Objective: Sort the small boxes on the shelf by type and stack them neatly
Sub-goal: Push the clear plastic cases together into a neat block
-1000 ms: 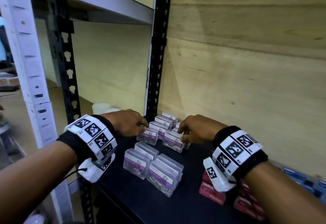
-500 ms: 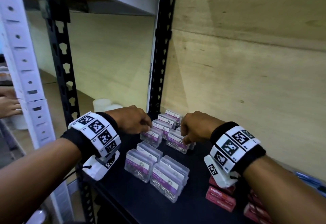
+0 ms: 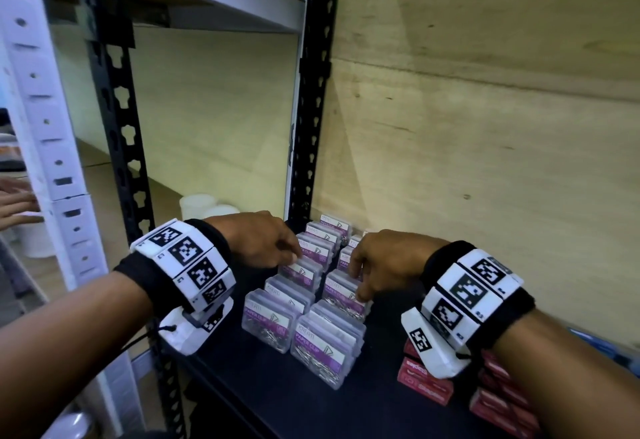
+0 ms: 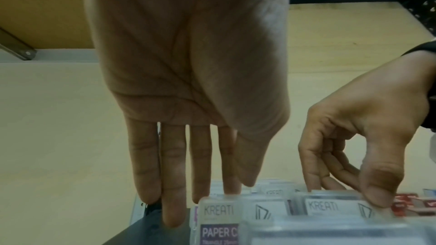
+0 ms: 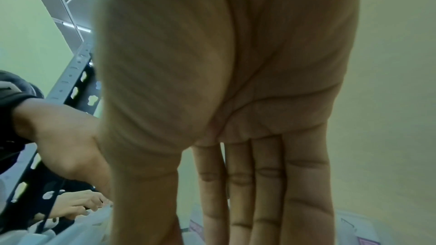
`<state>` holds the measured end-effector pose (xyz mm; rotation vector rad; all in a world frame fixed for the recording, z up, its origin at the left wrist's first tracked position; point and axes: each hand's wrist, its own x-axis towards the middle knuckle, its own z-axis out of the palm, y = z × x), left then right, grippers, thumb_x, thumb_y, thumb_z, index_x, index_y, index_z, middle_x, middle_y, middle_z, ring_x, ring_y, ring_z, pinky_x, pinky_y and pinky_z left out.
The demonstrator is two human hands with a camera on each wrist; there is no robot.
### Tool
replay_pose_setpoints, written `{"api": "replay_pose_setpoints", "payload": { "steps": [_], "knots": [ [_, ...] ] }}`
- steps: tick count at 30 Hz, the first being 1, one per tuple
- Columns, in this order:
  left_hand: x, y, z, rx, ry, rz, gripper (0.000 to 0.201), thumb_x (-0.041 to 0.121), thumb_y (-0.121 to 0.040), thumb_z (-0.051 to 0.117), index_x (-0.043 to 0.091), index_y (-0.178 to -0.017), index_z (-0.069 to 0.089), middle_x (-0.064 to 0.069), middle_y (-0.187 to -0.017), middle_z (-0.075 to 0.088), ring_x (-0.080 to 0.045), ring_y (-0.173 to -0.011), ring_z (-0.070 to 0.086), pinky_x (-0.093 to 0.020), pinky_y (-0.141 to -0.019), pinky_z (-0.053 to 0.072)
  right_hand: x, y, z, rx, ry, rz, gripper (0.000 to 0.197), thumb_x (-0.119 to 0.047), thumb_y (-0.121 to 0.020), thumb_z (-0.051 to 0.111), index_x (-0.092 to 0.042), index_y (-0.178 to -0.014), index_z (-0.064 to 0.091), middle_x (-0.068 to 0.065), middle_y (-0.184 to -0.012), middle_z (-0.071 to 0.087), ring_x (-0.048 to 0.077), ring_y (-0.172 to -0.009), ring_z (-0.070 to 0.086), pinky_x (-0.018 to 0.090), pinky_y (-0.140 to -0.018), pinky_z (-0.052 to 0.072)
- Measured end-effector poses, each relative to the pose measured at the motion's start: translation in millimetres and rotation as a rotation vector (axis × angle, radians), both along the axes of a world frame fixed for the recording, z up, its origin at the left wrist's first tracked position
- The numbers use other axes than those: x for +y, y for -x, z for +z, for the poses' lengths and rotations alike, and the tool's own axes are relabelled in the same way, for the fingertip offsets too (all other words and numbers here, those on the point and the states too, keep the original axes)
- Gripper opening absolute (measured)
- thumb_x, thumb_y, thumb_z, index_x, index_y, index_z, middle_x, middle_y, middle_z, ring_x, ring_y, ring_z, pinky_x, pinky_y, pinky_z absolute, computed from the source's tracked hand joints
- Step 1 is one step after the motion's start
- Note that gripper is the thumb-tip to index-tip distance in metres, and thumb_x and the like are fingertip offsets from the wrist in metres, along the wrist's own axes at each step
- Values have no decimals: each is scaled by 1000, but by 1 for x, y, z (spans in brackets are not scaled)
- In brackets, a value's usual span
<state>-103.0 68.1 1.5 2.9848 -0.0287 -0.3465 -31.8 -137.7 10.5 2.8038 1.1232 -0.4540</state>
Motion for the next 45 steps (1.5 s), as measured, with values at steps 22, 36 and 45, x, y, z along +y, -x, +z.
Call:
{"api": "replay_pose_setpoints", "payload": {
  "steps": [22,36,45],
  "knots": [
    [-20,36,14,136,38,-1,61,65,-85,60,45,-140,42,10,-141,50,-9,-120,52,-31,-100,42,-18,40,7,70,15,41,39,-52,-94,57,-23,-119,68,-6,-106,71,14,-98,65,37,-94,52],
    [-21,33,-2,263,-85,-30,125,24,-61,92,50,-151,10,10,-158,28,-17,-142,31,-42,-111,39,-2,62,-10,111,166,34,96,-76,-67,69,-17,-139,45,1,-130,60,23,-112,59,44,-99,48],
    [-25,27,-3,193,-90,-53,106,36,-58,92,46,-144,31,10,-143,46,-16,-127,47,-44,-105,43,-6,66,-7,98,146,54,86,-71,-74,68,-20,-139,43,2,-129,60,23,-112,59,40,-98,48]
  ]
}}
